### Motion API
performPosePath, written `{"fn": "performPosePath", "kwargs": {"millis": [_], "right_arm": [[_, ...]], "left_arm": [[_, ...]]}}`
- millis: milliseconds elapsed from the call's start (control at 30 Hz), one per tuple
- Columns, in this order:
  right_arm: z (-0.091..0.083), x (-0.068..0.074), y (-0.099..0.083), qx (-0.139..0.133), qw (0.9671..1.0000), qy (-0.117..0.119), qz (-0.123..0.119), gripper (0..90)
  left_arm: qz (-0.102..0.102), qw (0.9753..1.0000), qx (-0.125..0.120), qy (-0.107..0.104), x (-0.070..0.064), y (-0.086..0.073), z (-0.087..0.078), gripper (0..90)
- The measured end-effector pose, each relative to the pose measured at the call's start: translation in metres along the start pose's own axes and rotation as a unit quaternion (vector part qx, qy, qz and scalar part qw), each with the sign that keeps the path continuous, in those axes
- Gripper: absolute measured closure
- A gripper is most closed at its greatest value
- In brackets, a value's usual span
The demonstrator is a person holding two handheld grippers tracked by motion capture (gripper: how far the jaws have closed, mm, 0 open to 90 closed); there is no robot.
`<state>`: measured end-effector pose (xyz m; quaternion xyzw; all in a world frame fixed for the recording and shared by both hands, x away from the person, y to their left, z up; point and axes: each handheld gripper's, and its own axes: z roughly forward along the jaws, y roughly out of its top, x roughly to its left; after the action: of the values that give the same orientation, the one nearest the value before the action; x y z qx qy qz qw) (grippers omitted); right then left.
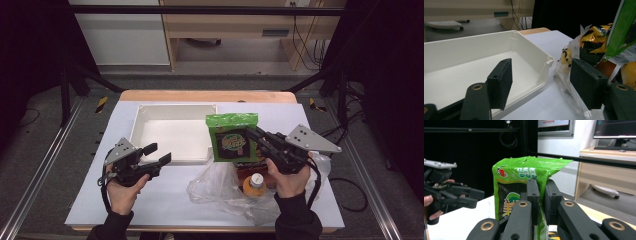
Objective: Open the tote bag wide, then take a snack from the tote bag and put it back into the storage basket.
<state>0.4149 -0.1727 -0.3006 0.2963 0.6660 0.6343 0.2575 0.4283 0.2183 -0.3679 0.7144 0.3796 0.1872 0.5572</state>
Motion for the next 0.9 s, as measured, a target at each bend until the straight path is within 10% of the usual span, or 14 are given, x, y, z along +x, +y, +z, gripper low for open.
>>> {"fn": "performPosePath", "kwargs": {"millis": [900], "right_arm": [[0.045, 0.027, -0.019, 0.043, 0.9982, 0.042, -0.011, 84.2]], "left_arm": [[0.043, 0.9973, -0.026, -0.054, -0.038, 0.043, 0.018, 35.0]]}}
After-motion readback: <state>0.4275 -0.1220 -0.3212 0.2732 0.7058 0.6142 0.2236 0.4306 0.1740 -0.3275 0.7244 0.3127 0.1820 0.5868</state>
